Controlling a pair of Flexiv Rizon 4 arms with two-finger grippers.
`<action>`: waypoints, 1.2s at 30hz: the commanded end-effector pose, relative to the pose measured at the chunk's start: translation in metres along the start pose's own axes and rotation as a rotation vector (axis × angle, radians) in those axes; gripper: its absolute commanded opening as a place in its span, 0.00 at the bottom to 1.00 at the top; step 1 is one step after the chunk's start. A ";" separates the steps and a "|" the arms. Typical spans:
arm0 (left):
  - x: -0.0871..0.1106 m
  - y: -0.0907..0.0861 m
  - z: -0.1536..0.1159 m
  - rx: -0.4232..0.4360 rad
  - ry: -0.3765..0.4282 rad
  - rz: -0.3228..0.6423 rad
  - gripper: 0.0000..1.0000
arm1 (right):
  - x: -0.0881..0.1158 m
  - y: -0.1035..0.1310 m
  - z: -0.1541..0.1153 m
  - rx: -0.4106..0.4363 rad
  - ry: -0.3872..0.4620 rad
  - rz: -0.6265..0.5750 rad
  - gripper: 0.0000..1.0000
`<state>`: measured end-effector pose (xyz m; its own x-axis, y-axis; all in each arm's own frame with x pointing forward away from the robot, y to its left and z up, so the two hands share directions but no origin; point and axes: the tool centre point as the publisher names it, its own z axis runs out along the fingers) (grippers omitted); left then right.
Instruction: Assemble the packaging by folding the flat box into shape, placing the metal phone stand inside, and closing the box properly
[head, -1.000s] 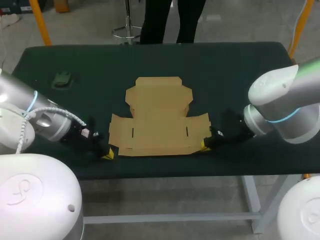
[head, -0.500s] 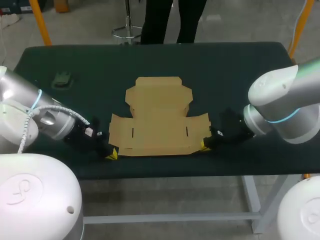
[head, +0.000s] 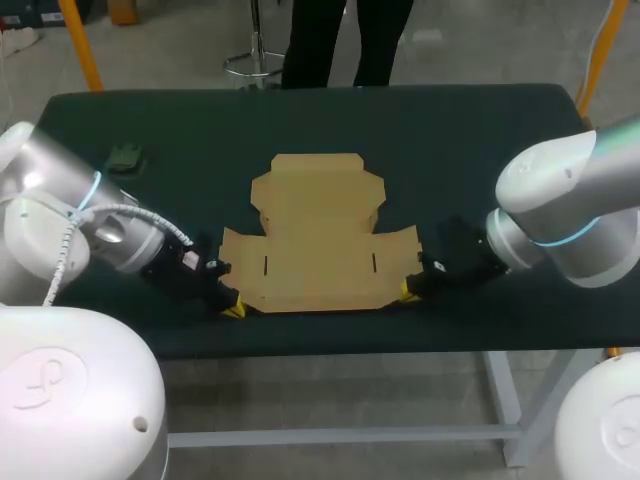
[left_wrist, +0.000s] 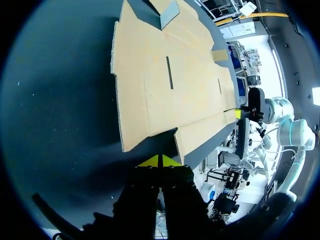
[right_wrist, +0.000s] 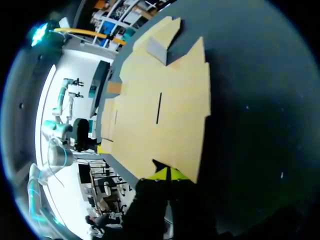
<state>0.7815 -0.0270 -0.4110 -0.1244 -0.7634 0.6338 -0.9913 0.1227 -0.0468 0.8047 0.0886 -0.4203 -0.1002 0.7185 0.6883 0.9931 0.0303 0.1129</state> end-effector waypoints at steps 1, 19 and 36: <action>0.007 0.000 -0.002 0.000 -0.019 0.003 0.00 | 0.005 -0.001 -0.001 -0.005 -0.013 -0.005 0.00; 0.016 -0.001 -0.002 -0.009 -0.052 0.048 0.00 | 0.016 -0.001 -0.001 -0.021 -0.048 0.000 0.00; 0.028 -0.001 -0.003 0.013 -0.132 0.057 0.00 | 0.025 0.000 0.000 -0.045 -0.074 0.050 0.00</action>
<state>0.7812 -0.0408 -0.3957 -0.1839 -0.8179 0.5452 -0.9828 0.1610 -0.0900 0.8030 0.1048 -0.4035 -0.0456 0.7637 0.6439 0.9931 -0.0352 0.1121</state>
